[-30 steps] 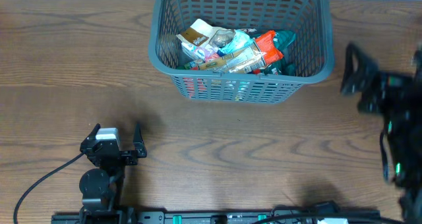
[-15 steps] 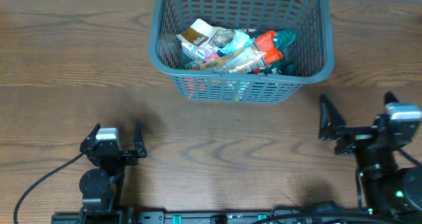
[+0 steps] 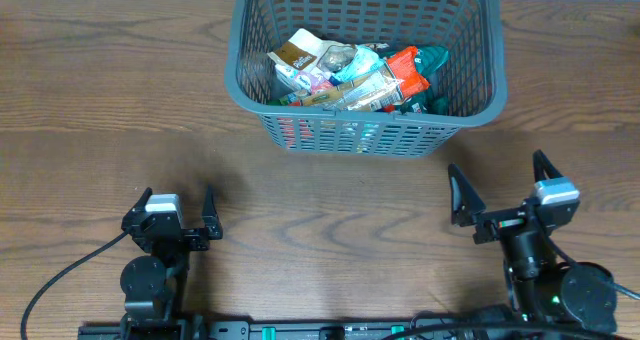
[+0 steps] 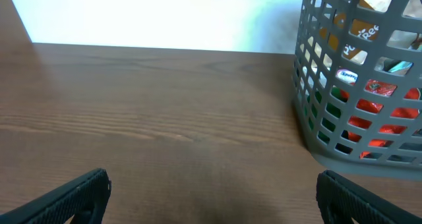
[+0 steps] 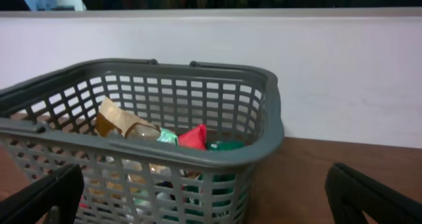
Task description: Pack container
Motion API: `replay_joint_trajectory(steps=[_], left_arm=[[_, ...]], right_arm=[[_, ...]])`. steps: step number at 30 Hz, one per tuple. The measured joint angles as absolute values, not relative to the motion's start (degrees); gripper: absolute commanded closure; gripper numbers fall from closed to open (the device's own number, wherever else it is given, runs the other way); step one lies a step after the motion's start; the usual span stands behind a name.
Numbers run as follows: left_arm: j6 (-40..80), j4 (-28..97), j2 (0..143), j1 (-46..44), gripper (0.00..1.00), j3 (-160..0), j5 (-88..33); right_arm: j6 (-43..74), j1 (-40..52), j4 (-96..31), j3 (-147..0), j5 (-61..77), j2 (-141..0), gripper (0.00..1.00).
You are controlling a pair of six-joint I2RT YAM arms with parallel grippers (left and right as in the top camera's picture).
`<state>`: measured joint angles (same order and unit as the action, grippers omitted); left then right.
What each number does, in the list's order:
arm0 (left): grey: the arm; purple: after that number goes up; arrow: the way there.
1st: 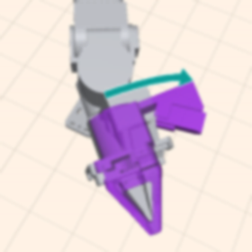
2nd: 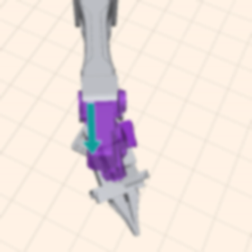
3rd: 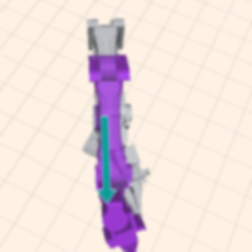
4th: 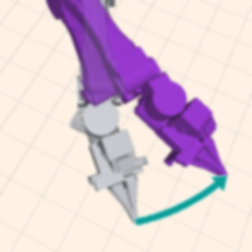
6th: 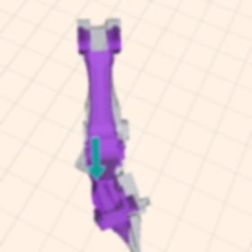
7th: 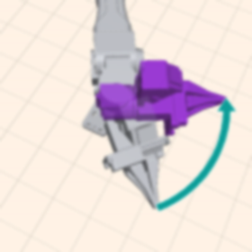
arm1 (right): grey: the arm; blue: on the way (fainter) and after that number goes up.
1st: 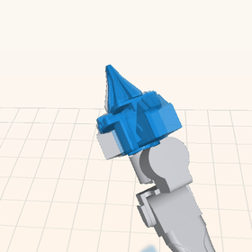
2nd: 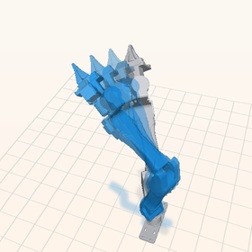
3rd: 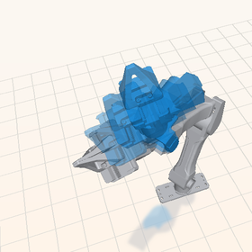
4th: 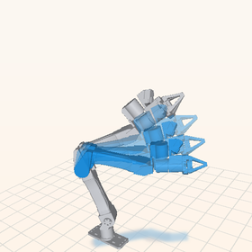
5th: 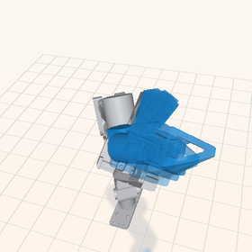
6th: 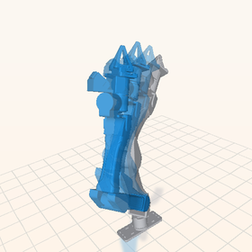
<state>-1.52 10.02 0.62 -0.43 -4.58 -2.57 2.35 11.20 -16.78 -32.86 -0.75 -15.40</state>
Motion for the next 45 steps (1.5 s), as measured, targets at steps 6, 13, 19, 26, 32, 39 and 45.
replay_joint_trajectory(steps=[6, 13, 19, 26, 32, 39, 45], left_arm=[[-1.5, 10.0, 0.6, -0.4, 0.02, -4.6, -2.6], [-1.5, 10.0, 0.6, -0.4, 0.02, -4.6, -2.6], [-1.5, 10.0, 0.6, -0.4, 0.01, -4.6, -2.6], [-1.5, 10.0, 0.6, -0.4, 0.02, -4.6, -2.6], [-1.5, 10.0, 0.6, -0.4, 0.01, -4.6, -2.6], [-1.5, 10.0, 0.6, -0.4, 0.01, -4.6, -2.6], [-1.5, 10.0, 0.6, -0.4, 0.01, -4.6, -2.6]], right_arm=[[2.3, 11.2, -9.2, -24.8, -0.6, -12.5, 0.01], [2.3, 11.0, -2.8, -18.0, -0.4, -10.7, 0.01], [2.3, 8.9, 0.3, -14.9, 0.0, -10.2, 0.01], [2.3, 6.0, 0.6, -13.5, 0.2, -10.1, 0.01], [2.3, 4.6, 0.6, -12.2, 0.3, -8.9, 0.01], [2.3, 4.4, 0.7, -9.7, 0.3, -4.4, 0.01], [2.3, 4.4, 0.7, -7.9, 0.3, -3.2, 0.01]])
